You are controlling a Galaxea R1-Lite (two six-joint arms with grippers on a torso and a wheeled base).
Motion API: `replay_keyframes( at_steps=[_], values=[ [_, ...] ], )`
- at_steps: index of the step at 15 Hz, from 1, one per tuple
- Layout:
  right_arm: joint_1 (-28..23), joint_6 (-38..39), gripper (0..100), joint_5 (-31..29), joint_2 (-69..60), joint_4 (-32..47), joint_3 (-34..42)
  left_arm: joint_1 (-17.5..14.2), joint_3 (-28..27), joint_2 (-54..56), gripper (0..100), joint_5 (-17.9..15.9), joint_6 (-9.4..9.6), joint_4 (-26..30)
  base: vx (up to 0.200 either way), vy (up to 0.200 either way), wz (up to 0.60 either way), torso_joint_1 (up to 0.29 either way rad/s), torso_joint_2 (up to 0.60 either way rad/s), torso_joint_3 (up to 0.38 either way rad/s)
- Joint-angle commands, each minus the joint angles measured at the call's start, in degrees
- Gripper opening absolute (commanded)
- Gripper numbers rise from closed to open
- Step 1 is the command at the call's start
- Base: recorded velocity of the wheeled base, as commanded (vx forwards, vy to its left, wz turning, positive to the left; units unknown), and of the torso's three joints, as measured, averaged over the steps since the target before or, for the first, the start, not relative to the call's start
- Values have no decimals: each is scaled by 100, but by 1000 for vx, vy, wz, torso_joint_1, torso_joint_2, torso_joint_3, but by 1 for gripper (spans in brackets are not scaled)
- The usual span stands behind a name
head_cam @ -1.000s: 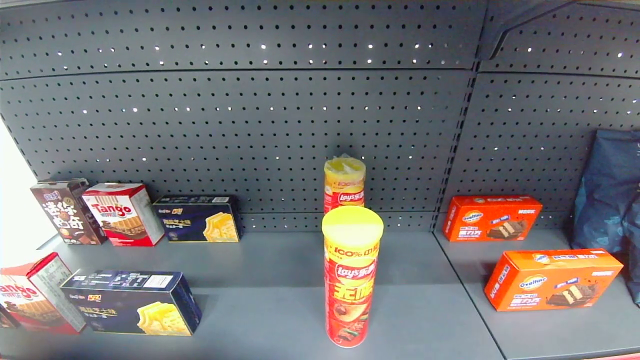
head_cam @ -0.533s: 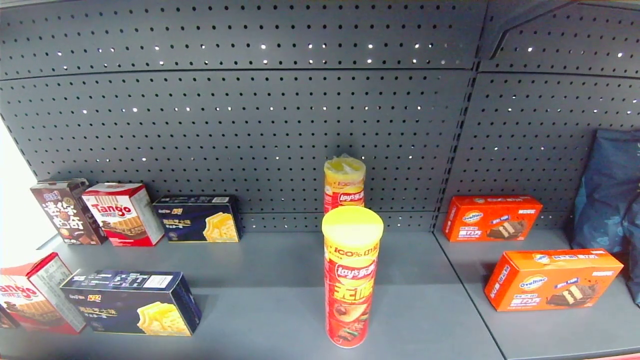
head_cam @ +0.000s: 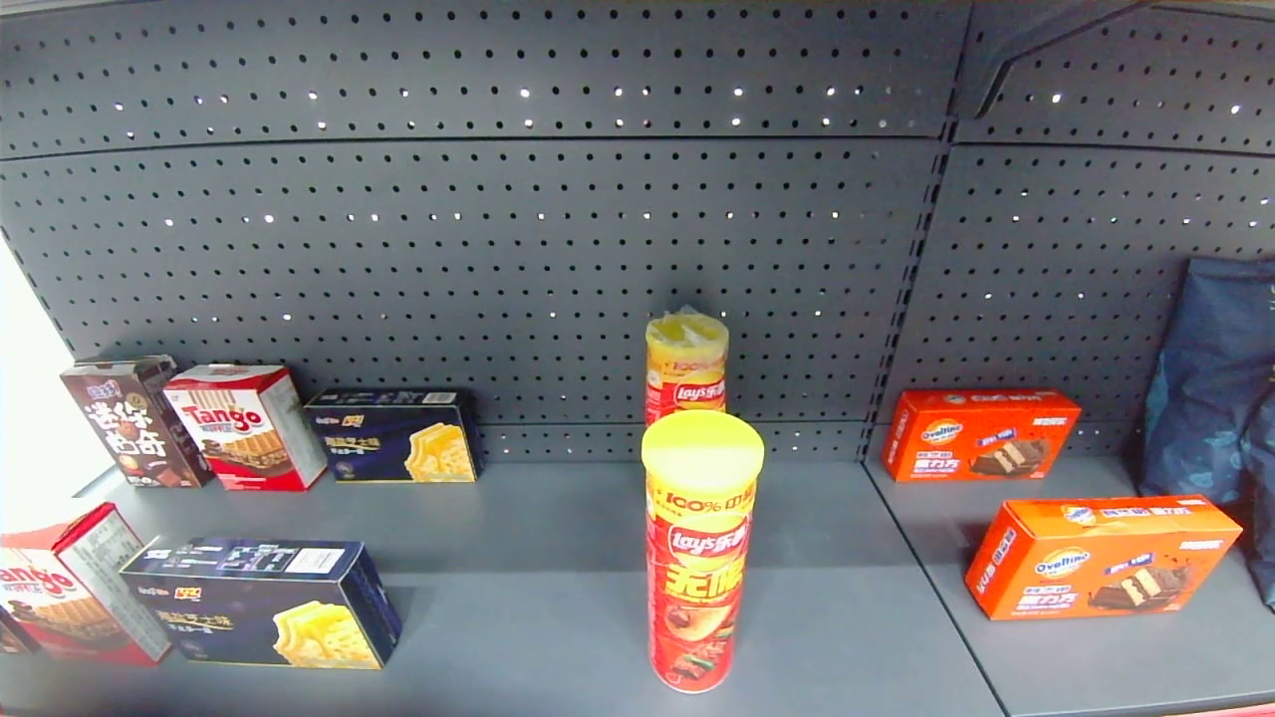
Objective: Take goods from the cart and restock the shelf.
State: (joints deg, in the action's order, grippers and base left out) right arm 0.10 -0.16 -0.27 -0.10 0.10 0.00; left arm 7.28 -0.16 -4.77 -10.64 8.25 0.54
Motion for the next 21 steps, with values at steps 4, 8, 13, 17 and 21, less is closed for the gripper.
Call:
replay_keyframes(
  at_steps=[4,8,13,17,21],
  values=[
    [-1,-2,100,0,10,-1,0,125,-11,-33,100,124,-342,34,0,0,0,0,0,0],
    [-1,-2,100,0,10,-10,0,81,7,-33,100,344,-579,-27,0,0,0,0,0,0],
    [-1,-2,100,0,10,-10,0,-710,16,477,100,405,-606,-36,0,0,0,0,0,0],
    [-1,-2,100,0,10,-1,0,-719,7,468,100,414,-641,-45,0,0,0,0,0,0],
    [-1,-2,100,0,10,-10,0,-719,16,468,100,379,-518,-45,0,0,0,0,0,0]
  ],
)
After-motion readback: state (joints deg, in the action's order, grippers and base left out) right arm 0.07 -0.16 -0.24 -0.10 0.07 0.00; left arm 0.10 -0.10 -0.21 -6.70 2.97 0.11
